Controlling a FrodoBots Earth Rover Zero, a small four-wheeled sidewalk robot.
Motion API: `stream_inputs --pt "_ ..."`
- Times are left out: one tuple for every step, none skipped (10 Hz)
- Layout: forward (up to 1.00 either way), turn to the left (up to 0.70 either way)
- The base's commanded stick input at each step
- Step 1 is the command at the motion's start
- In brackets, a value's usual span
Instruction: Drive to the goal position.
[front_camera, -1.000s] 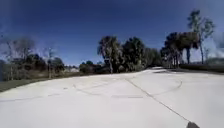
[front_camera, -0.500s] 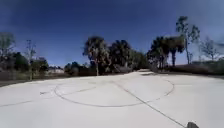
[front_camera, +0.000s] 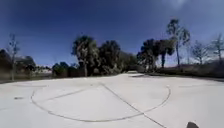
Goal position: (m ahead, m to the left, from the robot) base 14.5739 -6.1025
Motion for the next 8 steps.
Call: stream_inputs --pt "1.0 0.0" --pt "1.0 0.0" --pt "1.0 0.0" --pt "1.0 0.0" --pt "1.0 0.0" --pt "1.0 0.0" --pt "1.0 0.0" --pt "1.0 0.0"
